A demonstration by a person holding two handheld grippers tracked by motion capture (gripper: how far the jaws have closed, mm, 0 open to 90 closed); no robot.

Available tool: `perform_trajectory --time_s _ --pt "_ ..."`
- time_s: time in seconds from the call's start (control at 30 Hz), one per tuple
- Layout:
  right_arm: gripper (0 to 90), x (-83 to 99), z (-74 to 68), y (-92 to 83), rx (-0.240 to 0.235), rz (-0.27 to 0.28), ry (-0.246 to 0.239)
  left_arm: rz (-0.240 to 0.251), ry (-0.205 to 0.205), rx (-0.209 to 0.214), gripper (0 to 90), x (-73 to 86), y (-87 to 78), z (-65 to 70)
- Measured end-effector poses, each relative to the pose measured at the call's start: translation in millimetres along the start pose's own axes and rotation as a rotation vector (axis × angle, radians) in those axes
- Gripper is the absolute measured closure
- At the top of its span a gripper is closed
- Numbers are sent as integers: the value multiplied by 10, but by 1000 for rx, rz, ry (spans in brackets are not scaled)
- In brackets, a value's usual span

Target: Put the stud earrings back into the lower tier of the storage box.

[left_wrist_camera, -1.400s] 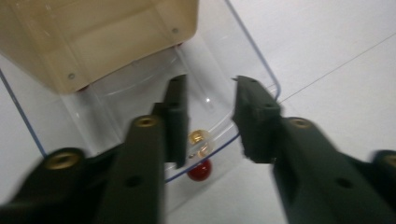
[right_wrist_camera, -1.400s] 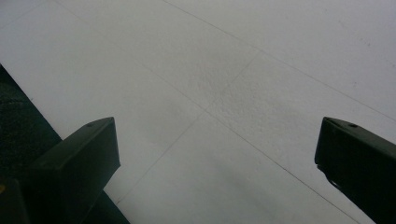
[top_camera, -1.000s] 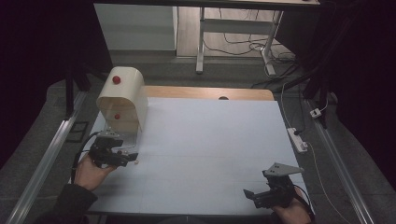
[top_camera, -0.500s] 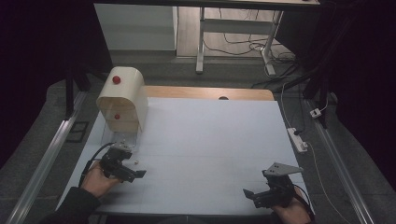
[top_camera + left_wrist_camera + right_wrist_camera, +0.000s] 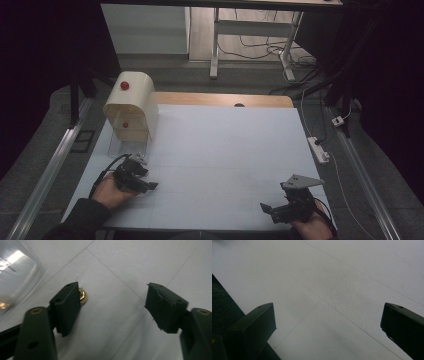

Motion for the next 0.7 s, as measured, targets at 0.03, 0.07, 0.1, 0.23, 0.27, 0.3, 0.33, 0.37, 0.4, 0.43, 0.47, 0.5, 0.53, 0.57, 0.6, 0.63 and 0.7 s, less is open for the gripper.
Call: perform_trajectory --time_s 0.03,0.07,0.1,0.23,0.27,0.3,0.33,0.37,0.4,0.43,0.47,0.5,0.53,0.57,0.6,0.63,0.7 --pt "0 0 -1 0 1 0 -1 0 0 0 319 0 0 0" --pt "0 0 -1 1 1 -1 -1 2 -5 -18 359 -2 -4 -9" --pt "0 0 -1 1 1 -1 -2 2 -5 -18 394 -2 -4 -9" --pt "0 -1 -2 3 1 -5 -2 -8 -21 -93 578 -13 -16 -44" --pt "0 -1 -3 4 1 -6 -2 -12 -24 -106 629 -16 -18 -51" --pt "0 -2 -3 6 1 -4 -2 -12 -32 -110 672 -20 -18 -60" --pt "0 -2 -3 6 1 -5 -2 -12 -41 -117 704 -25 -19 -69" --pt "0 -3 -3 7 1 -6 -3 -13 -44 -125 751 -30 -19 -74" --pt "0 -3 -4 8 1 -6 -3 -17 -45 -131 798 -35 -19 -76" --pt "0 -4 -4 9 1 -7 -4 -22 -42 -135 847 -42 -18 -75" --pt "0 -4 -4 9 3 -7 -6 -22 -38 -138 857 -50 -17 -68" --pt "0 -3 -4 9 3 -8 -6 -24 -32 -145 867 -56 -15 -61" --pt "0 -3 -4 9 3 -7 -7 -26 -27 -149 869 -62 -14 -56" --pt "0 -3 -5 8 3 -7 -6 -26 -25 -149 871 -66 -14 -53" --pt "0 -3 -5 8 3 -7 -6 -26 -27 -147 872 -68 -14 -53" --pt "0 -2 -5 8 3 -8 -6 -25 -27 -146 872 -69 -16 -56" --pt "0 -2 -5 6 3 -7 -6 -24 -31 -142 873 -69 -18 -58"
Point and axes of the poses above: each handheld gripper's, and its own axes: y roughly forward along the jaws, x roughly out of its underside, z roughly to its right, the point moved 4 cm from there along y, roughly forward along the jaws, and after that the axes turned 6 degrees about -z, right-handed, at the moved point
